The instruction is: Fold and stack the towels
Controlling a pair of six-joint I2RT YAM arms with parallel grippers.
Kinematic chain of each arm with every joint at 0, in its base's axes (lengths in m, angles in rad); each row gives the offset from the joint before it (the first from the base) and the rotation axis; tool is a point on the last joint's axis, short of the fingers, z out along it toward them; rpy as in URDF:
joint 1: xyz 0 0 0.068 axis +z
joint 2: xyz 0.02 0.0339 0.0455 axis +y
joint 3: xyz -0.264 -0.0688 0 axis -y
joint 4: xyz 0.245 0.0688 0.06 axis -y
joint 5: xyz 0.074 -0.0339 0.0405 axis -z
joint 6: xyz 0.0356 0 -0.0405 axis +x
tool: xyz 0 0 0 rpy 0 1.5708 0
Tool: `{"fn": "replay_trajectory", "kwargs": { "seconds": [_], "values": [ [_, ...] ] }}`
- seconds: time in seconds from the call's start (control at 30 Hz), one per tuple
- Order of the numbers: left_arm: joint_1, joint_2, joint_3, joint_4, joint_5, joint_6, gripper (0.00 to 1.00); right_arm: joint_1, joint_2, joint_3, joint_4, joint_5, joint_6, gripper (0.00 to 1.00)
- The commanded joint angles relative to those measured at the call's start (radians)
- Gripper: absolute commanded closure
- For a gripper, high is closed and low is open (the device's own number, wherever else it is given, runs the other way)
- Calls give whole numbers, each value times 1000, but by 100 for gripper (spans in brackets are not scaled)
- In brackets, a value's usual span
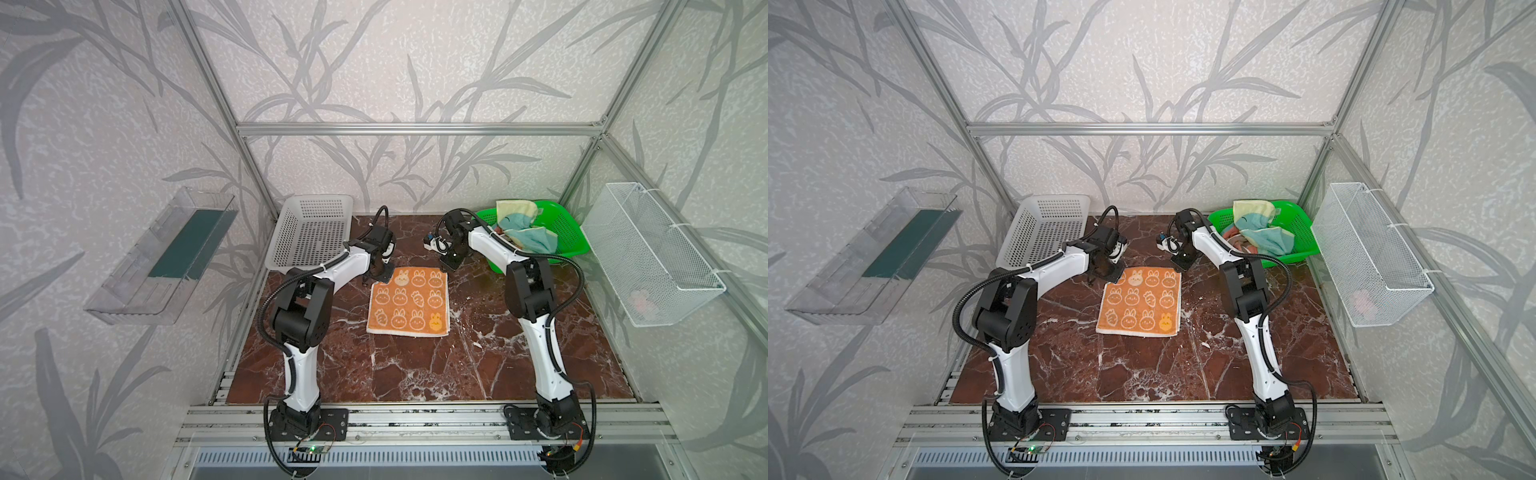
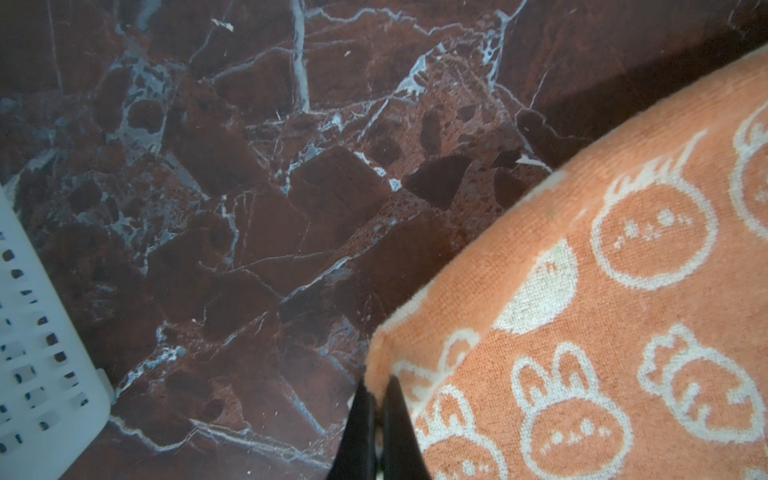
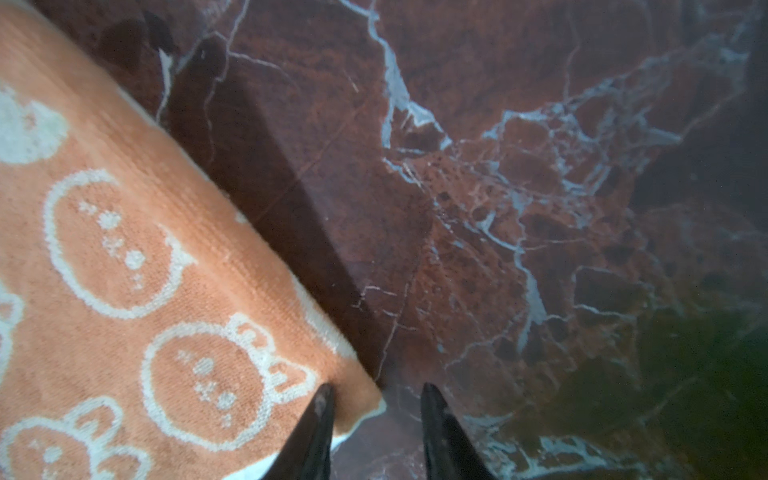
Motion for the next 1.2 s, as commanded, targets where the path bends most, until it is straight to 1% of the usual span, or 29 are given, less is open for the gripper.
{"fn": "replay_trajectory", "kwargs": {
  "seconds": [0.0, 0.33, 0.47, 0.6, 0.67, 0.7, 0.77, 1.0, 1.17],
  "values": [
    [-6, 11, 28, -22, -12, 13, 100, 1, 29, 2, -33, 15, -12, 63],
    [-7, 13, 31, -25, -24, 13, 100, 17, 67, 18, -68, 41, -31, 65],
    [-7, 14, 30, -26, -25, 14, 100, 23, 75, 17, -82, 45, -36, 70],
    [-8, 15, 32, -26, -24, 11, 100, 26, 80, 17, -91, 33, -36, 81],
    [-8, 16, 32, -27, -24, 11, 100, 26, 81, 17, -96, 27, -36, 89],
    [-8, 17, 32, -27, -24, 11, 100, 26, 84, 17, -98, 25, -36, 91],
    [-8, 16, 31, -27, -24, 11, 100, 26, 84, 19, -100, 24, -35, 99],
    [-8, 19, 54, -40, -63, 5, 100, 22, 28, -2, -25, 15, -8, 100],
    [-5, -12, 62, -29, -107, 11, 100, 16, -76, -127, 140, 21, 4, 100]
  ]
}}
